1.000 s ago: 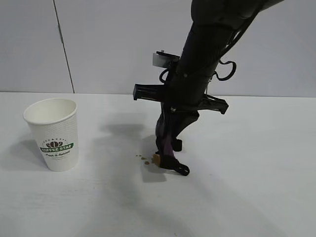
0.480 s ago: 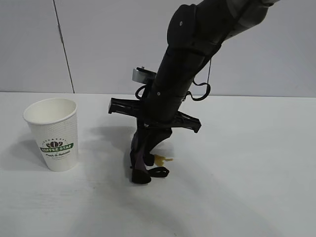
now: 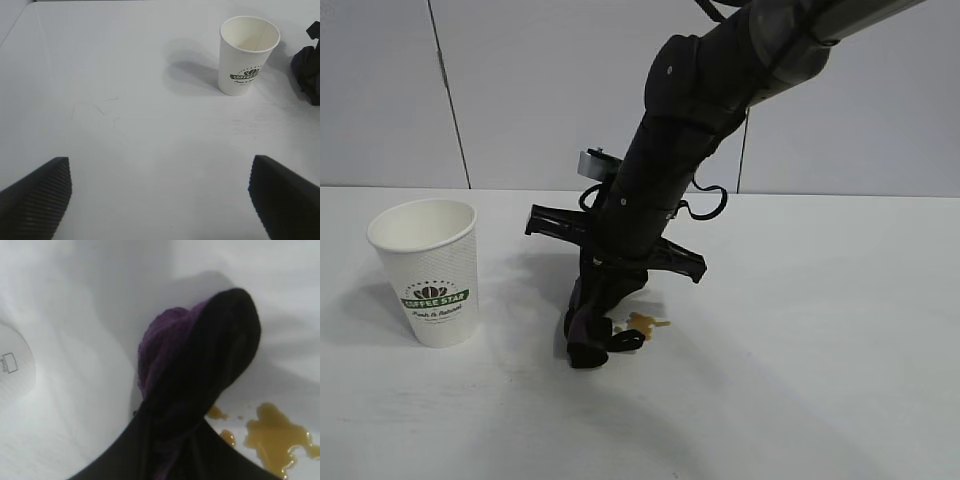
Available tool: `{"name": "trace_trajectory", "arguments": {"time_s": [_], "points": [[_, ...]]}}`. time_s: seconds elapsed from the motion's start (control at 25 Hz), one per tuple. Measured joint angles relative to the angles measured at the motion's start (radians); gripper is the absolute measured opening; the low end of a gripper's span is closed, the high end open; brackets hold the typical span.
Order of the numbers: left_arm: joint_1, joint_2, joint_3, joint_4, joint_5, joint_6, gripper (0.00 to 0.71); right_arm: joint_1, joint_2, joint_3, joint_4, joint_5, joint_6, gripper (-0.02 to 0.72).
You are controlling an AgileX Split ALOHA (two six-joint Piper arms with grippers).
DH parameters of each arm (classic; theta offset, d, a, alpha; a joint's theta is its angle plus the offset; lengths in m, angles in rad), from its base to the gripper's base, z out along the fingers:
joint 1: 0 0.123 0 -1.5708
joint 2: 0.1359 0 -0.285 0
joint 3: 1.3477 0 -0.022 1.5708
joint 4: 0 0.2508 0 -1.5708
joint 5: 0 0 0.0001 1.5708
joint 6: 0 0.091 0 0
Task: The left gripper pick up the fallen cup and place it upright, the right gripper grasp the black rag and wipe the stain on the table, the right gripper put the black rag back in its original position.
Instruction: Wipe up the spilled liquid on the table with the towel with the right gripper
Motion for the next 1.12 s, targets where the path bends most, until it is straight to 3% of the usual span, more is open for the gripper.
{"name": "trace_trajectory", "arguments": {"time_s": [0.48, 0.84, 1.12], "points": [[0.000, 0.000, 0.000, 0.000, 0.000, 0.000, 0.694, -0.031, -0.002, -0.010, -0.089, 0.157, 0.019, 0.085], [0.000, 0.000, 0.000, 0.000, 0.000, 0.000, 0.694, -0.091, -0.018, -0.012, -0.225, 0.293, 0.026, 0.085], [0.000, 0.000, 0.000, 0.000, 0.000, 0.000, 0.694, -0.141, -0.035, -0.019, -0.410, 0.320, 0.061, 0.085]]}}
